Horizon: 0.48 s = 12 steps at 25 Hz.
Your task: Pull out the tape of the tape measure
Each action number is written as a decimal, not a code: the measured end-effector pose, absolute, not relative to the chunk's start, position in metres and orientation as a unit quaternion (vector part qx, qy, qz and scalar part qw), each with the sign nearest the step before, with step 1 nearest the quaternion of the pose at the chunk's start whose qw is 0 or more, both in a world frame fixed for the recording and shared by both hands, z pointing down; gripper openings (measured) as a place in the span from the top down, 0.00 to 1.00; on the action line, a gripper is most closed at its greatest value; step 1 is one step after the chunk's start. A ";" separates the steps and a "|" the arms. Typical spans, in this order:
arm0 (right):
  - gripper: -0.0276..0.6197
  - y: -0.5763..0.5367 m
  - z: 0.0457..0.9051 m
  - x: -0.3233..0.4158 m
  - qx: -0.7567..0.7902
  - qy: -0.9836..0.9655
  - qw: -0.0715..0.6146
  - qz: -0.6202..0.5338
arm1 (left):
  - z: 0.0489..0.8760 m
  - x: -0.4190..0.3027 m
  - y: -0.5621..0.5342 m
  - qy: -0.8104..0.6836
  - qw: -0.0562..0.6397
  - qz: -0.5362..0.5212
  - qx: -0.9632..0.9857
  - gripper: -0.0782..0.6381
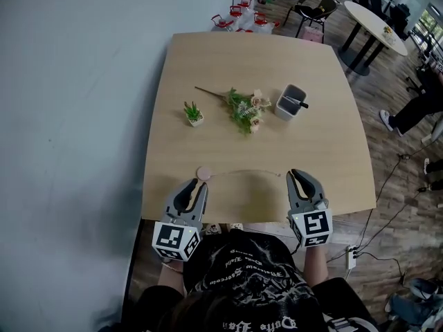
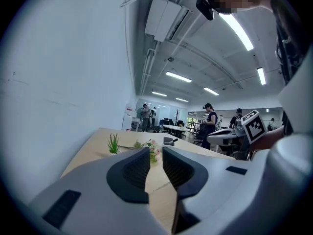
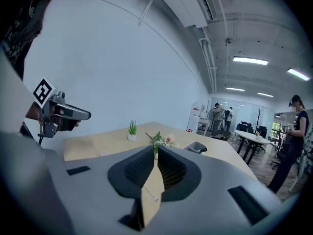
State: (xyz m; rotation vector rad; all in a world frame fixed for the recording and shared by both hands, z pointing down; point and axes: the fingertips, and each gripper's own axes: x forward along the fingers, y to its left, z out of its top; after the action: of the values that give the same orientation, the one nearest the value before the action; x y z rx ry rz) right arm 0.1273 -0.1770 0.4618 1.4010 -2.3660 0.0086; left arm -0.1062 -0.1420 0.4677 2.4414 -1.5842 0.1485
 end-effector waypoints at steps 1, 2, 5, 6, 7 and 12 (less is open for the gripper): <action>0.91 -0.177 0.458 0.127 0.500 -0.845 0.189 0.002 | 0.469 -0.108 -0.143 -0.547 0.111 0.056 0.828 0.81; 0.92 -0.176 0.454 0.126 0.502 -0.846 0.182 0.001 | 0.470 -0.111 -0.144 -0.556 0.107 0.066 0.822 0.86; 0.94 -0.175 0.450 0.130 0.509 -0.844 0.168 0.001 | 0.471 -0.113 -0.145 -0.563 0.099 0.080 0.817 0.88; 0.94 -0.175 0.451 0.131 0.510 -0.844 0.167 0.003 | 0.469 -0.113 -0.145 -0.561 0.101 0.075 0.818 0.88; 0.94 -0.175 0.451 0.132 0.511 -0.843 0.167 0.004 | 0.468 -0.113 -0.144 -0.560 0.104 0.070 0.819 0.88; 0.94 -0.176 0.459 0.130 0.514 -0.839 0.177 0.003 | 0.470 -0.113 -0.145 -0.555 0.110 0.065 0.822 0.88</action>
State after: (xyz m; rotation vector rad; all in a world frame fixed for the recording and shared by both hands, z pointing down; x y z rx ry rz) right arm 0.1302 -0.1763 0.4590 1.4532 -2.3755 0.0080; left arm -0.1129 -0.1454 0.4702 2.4154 -1.6321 0.1908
